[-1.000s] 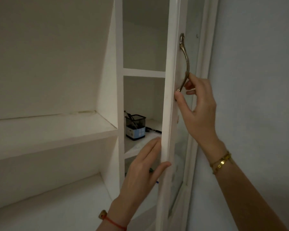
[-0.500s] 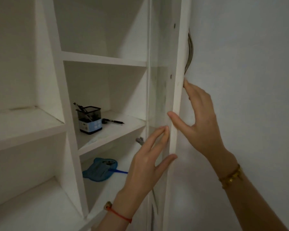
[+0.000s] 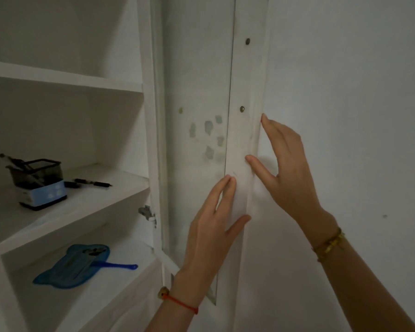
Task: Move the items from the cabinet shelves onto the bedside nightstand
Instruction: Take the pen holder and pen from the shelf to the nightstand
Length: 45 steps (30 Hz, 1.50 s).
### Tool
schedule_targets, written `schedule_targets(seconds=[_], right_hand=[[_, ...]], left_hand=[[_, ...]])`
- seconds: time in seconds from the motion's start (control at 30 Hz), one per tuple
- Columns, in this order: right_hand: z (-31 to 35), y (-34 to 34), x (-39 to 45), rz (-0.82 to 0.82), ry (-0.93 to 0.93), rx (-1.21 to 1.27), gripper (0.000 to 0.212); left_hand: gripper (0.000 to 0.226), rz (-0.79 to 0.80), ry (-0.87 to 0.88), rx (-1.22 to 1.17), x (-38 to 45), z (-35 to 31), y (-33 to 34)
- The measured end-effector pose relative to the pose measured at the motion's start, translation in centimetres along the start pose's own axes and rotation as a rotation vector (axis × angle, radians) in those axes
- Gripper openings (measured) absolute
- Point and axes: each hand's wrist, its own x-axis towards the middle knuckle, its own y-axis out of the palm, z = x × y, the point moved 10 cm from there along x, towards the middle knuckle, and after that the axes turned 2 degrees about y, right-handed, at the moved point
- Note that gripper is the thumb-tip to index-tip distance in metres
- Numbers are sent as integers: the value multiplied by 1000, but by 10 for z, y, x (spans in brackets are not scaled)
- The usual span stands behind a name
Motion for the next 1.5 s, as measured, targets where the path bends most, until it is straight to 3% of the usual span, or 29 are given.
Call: schedule_targets(seconds=[0.37, 0.8, 0.93, 1.1, 1.5], right_hand=[[-93, 23, 2, 0, 5, 59, 59], [-98, 27, -1, -37, -21, 198, 57], [-93, 19, -6, -49, -5, 235, 56], [-49, 17, -29, -66, -113, 302, 43], [65, 166, -69, 382, -7, 707, 41]], left_hand=[[70, -9, -19, 112, 38, -2, 82], [71, -36, -31, 194, 29, -1, 78], [65, -33, -55, 260, 20, -6, 56], [55, -12, -125, 416, -6, -1, 13], [45, -32, -580, 864, -101, 70, -147]])
